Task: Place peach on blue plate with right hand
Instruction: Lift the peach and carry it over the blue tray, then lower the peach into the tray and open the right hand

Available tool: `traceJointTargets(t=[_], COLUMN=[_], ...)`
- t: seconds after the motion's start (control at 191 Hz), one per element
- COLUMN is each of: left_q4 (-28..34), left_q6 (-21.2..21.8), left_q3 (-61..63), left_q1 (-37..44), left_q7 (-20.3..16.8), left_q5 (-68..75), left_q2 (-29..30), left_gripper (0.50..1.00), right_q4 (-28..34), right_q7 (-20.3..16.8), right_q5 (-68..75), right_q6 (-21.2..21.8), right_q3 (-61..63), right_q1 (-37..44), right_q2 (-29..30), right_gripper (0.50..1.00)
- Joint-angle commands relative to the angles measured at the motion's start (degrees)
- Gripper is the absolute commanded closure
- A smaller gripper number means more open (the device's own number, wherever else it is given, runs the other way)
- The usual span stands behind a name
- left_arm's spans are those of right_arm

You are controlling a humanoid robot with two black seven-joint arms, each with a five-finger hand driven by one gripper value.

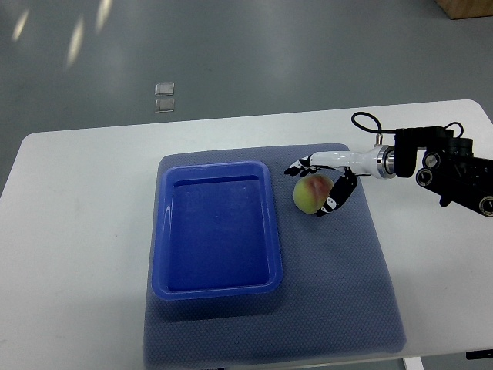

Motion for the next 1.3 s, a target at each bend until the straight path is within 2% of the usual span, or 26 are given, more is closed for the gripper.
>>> traceJointTargets(t=[0.0, 0.021, 0.073, 0.079, 0.12, 0.173, 0.178, 0.188, 0.215, 0.23, 0.283, 0.288, 0.424, 0.429, 0.513, 0.565, 0.571, 0.613, 0.801, 0.806, 0.88, 0.885, 0.984, 1.084, 1.225, 1.293], left_q4=[0.00, 0.00, 0.00, 0.00, 0.00, 0.00, 0.00, 0.00, 0.00, 0.08, 0.08, 0.08, 0.08, 0.08, 0.09, 0.08, 0.17, 0.17, 0.17, 0.17, 0.17, 0.17, 0.44, 0.61, 0.61, 0.61], left_q6=[0.00, 0.00, 0.00, 0.00, 0.00, 0.00, 0.00, 0.00, 0.00, 0.00, 0.00, 0.00, 0.00, 0.00, 0.00, 0.00, 0.00, 0.00, 0.00, 0.00, 0.00, 0.00, 0.00, 0.00, 0.00, 0.00], left_q3=[0.01, 0.01, 0.01, 0.01, 0.01, 0.01, 0.01, 0.01, 0.01, 0.01, 0.01, 0.09, 0.09, 0.09, 0.09, 0.09, 0.09, 0.01, 0.01, 0.01, 0.01, 0.01, 0.01, -0.08, -0.08, -0.08], left_q1=[0.00, 0.00, 0.00, 0.00, 0.00, 0.00, 0.00, 0.00, 0.00, 0.00, 0.00, 0.00, 0.00, 0.00, 0.00, 0.00, 0.00, 0.00, 0.00, 0.00, 0.00, 0.00, 0.00, 0.00, 0.00, 0.00], left_q7=[0.00, 0.00, 0.00, 0.00, 0.00, 0.00, 0.00, 0.00, 0.00, 0.00, 0.00, 0.00, 0.00, 0.00, 0.00, 0.00, 0.00, 0.00, 0.00, 0.00, 0.00, 0.00, 0.00, 0.00, 0.00, 0.00], left_q5=[0.01, 0.01, 0.01, 0.01, 0.01, 0.01, 0.01, 0.01, 0.01, 0.01, 0.01, -0.08, -0.08, -0.08, -0.08, -0.08, -0.08, -0.08, -0.08, -0.08, -0.08, -0.08, -0.17, -0.25, -0.25, -0.34], left_q2=[0.00, 0.00, 0.00, 0.00, 0.00, 0.00, 0.00, 0.00, 0.00, 0.00, 0.00, 0.00, 0.00, 0.00, 0.00, 0.00, 0.00, 0.00, 0.00, 0.00, 0.00, 0.00, 0.00, 0.00, 0.00, 0.00], left_gripper=[0.500, 0.500, 0.500, 0.500, 0.500, 0.500, 0.500, 0.500, 0.500, 0.500, 0.500, 0.500, 0.500, 0.500, 0.500, 0.500, 0.500, 0.500, 0.500, 0.500, 0.500, 0.500, 0.500, 0.500, 0.500, 0.500], right_q4=[0.00, 0.00, 0.00, 0.00, -0.08, -0.09, -0.17, -0.17, -0.35, -0.44, -0.44, -0.44, 0.18, 0.79, 3.43, 3.43, 5.26, 6.50, 7.39, 6.86, 6.59, 5.46, 0.36, -4.56, -9.75, -10.98], right_q7=[0.15, 0.24, 0.24, 0.85, 1.21, 1.21, 1.29, 1.29, 1.29, 1.29, 1.29, 1.21, 1.21, 1.29, 1.29, 1.29, 1.21, 1.12, 0.94, 0.85, 0.94, 0.85, 0.85, 0.85, 0.85, 0.94], right_q5=[-0.07, -0.15, -0.16, -1.11, -2.09, -2.09, -3.13, -3.23, -3.50, -3.58, -3.58, -3.58, -2.53, -1.92, 1.68, 1.69, 5.17, 7.75, 10.57, 10.65, 10.74, 10.48, 9.95, 9.60, 7.76, 5.74], right_q6=[-0.56, -0.65, -0.65, -1.34, -1.88, -1.88, -2.40, -2.49, -2.49, -2.58, -2.58, -2.41, -1.61, -0.83, 2.42, 2.43, 4.08, 4.89, 4.89, 4.37, 4.19, 2.97, -1.08, -2.32, -2.32, -2.41], right_q3=[0.00, 0.00, 0.00, -0.08, -0.09, -0.09, -0.87, -1.05, -1.40, -1.49, -1.49, -1.49, -1.32, -1.14, -1.05, -1.05, -1.05, -1.05, -2.02, -2.89, -3.25, -4.64, -7.20, -8.79, -8.96, -8.87], right_q1=[-1.17, -1.43, -1.44, -1.70, -1.79, -1.79, -1.87, -1.88, -1.88, -1.79, -1.79, -1.27, 0.94, 3.72, 8.31, 8.32, 11.80, 14.47, 18.25, 18.25, 18.25, 17.99, 17.02, 15.53, 12.01, 9.99], right_q2=[0.18, 0.26, 0.27, 0.35, 0.53, 0.53, 0.70, 0.79, 0.88, 0.88, 0.88, 0.62, -0.53, -1.66, -4.21, -4.22, -5.70, -6.76, -5.01, -1.79, -0.35, 3.48, 11.07, 18.45, 25.75, 26.72], right_gripper=[0.613, 0.636, 0.636, 0.674, 0.713, 0.713, 0.837, 0.864, 0.910, 0.963, 0.963, 1.000, 1.000, 1.000, 1.000, 1.000, 1.000, 1.000, 1.000, 1.000, 1.000, 1.000, 1.000, 1.000, 1.000, 1.000])
